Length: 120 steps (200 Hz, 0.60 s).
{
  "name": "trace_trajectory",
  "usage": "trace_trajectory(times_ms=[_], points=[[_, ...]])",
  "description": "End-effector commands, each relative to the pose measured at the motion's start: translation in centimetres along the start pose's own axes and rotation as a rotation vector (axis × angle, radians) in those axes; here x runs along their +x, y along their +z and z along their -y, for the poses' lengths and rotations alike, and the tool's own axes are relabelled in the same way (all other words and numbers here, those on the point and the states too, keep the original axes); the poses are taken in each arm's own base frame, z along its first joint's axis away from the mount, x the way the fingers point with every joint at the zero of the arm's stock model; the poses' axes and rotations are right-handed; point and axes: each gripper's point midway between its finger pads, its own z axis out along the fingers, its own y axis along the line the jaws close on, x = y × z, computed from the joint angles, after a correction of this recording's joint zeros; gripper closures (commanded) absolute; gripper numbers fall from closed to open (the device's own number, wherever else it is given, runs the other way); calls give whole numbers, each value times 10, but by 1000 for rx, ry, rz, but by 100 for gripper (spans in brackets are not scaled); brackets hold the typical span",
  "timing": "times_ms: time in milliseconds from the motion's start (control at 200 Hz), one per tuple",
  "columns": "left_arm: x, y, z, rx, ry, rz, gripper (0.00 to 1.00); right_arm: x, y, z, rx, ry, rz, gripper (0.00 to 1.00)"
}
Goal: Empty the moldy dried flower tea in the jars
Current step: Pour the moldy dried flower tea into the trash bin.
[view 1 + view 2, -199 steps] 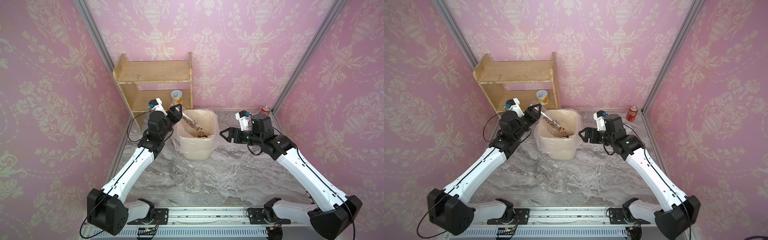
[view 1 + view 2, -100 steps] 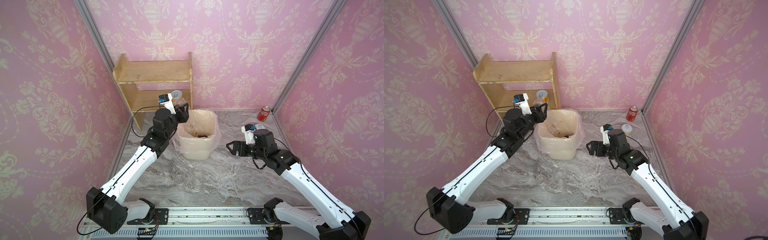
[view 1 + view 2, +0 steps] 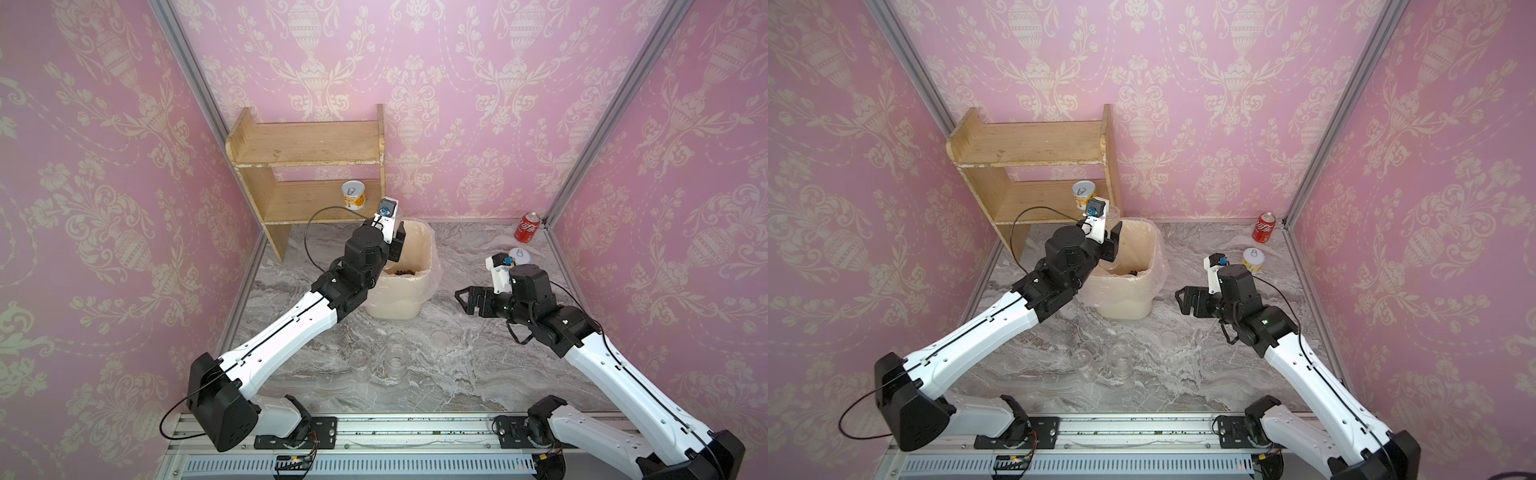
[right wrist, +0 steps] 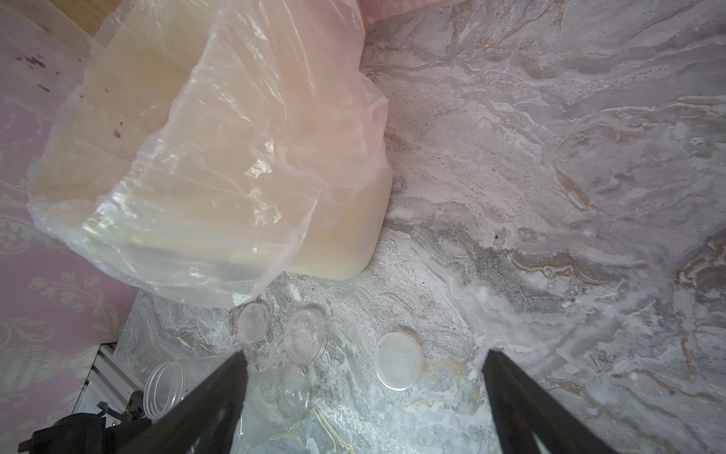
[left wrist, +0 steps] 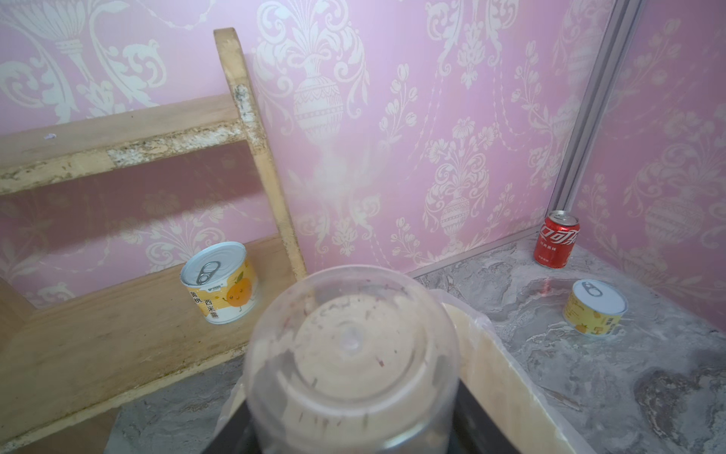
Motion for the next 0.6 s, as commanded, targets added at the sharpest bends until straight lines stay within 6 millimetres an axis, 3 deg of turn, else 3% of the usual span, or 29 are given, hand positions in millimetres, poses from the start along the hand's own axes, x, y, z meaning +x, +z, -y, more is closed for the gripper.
trace_trajectory(times_ms=[0, 200, 415, 490, 595], points=[[-17, -4, -20, -96, 16, 31, 70, -3, -3, 2, 6, -10, 29, 4], [-27, -10, -37, -6, -360, 76, 71, -7, -4, -4, -26, 2, 39, 4], [-29, -9, -21, -47, -121, 35, 73, -8, -1, -7, -39, 10, 34, 4], [-20, -6, -38, -60, -240, 16, 74, -7, 0, -7, -39, 11, 29, 4], [1, 1, -78, -28, -636, 24, 79, -6, 0, -7, -40, 11, 25, 4]])
